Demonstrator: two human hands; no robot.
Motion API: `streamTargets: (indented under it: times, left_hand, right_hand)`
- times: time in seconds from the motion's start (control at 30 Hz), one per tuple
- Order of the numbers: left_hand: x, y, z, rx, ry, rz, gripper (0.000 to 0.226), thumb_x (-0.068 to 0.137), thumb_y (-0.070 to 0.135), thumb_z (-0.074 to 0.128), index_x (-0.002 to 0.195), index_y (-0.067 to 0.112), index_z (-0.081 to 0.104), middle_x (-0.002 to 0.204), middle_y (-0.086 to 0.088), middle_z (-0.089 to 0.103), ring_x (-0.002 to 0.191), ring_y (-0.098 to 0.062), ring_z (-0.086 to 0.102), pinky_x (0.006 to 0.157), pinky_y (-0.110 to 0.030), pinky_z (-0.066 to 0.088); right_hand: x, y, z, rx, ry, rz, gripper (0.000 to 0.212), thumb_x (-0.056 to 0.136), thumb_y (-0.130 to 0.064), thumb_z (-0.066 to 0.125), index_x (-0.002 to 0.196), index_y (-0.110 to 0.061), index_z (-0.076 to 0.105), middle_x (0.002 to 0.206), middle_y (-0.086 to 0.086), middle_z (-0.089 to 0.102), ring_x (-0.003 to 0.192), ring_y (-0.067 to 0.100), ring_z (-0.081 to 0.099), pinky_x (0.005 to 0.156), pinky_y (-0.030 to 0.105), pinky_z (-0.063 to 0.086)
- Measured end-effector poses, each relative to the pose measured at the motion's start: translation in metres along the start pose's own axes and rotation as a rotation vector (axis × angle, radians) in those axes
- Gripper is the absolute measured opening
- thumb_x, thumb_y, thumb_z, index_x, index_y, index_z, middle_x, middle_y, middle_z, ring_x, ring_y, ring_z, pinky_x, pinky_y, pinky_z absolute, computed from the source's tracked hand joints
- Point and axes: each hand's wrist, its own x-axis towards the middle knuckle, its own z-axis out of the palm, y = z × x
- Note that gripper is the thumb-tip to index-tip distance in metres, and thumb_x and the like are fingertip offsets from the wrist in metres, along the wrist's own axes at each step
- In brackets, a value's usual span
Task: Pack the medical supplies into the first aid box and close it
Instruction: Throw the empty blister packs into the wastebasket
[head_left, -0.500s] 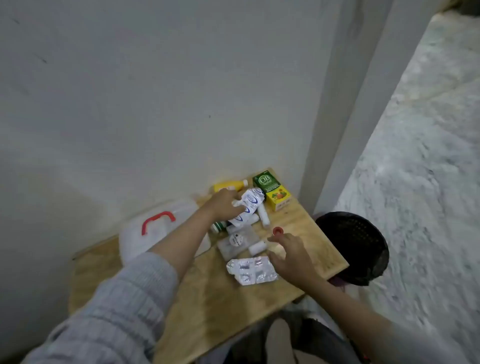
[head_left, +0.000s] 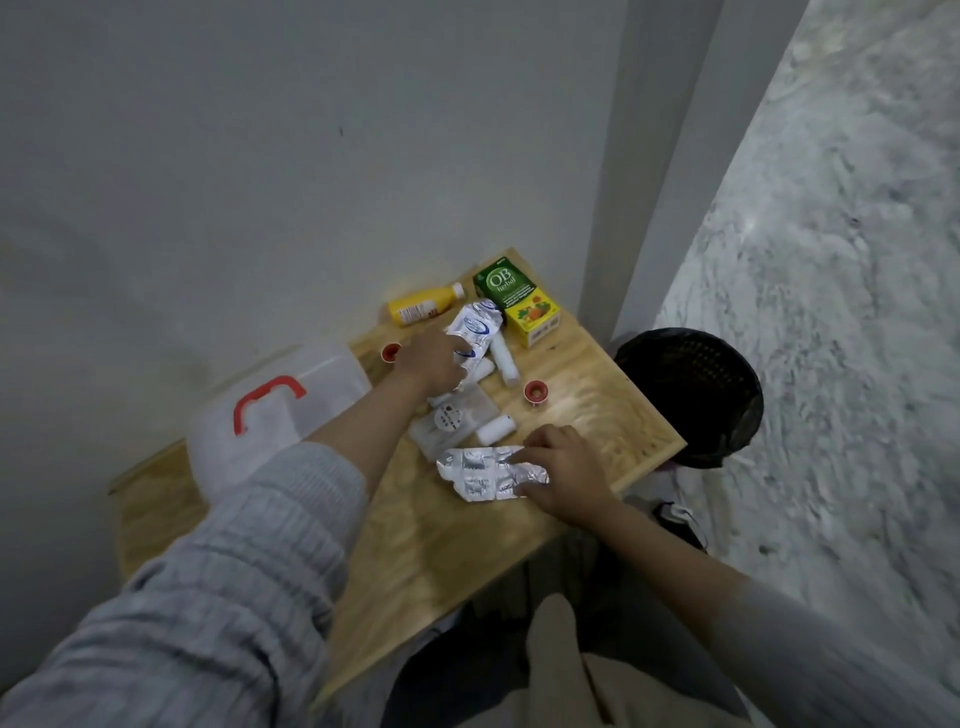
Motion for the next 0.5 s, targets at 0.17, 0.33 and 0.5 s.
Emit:
streamTargets:
  times: [0.17, 0.33, 0.5]
  left_hand:
    - [0.005, -0.002, 0.006, -0.043, 0.055, -0.033, 0.032, 0.068, 0.025, 0.07, 0.101, 0.025, 0.069, 0.117, -0.015, 0.058, 0.108, -0.033, 0.056, 0.087, -0.043, 0.048]
    - [0.001, 0.005, 0.001, -0.12, 0.086, -0.054, 0.04, 0.072, 0.008, 0.071, 0.111, 0.013, 0.063, 0.125, -0.018, 0.046, 0.116, -0.033, 0.047, 0.093, -0.037, 0.042]
    - [0.0, 0.001, -0.012, -0.222, 0.14, -0.047, 0.032, 0.074, 0.001, 0.064, 0.105, 0.004, 0.066, 0.117, -0.017, 0.055, 0.108, -0.031, 0.054, 0.076, -0.025, 0.035]
  right_hand:
    - [0.008, 0.001, -0.01, 0.098, -0.138, 0.026, 0.047, 0.062, -0.03, 0.081, 0.106, -0.026, 0.069, 0.099, 0.001, 0.044, 0.091, 0.021, 0.049, 0.076, 0.028, 0.036]
    - [0.013, -0.001, -0.012, 0.13, -0.251, -0.022, 0.049, 0.065, -0.017, 0.078, 0.113, -0.021, 0.065, 0.107, 0.005, 0.053, 0.096, 0.021, 0.053, 0.079, 0.026, 0.038]
    - [0.01, -0.002, -0.02, 0.248, -0.165, -0.055, 0.032, 0.067, -0.009, 0.069, 0.097, -0.018, 0.073, 0.095, 0.004, 0.071, 0.086, 0.019, 0.063, 0.078, 0.029, 0.048]
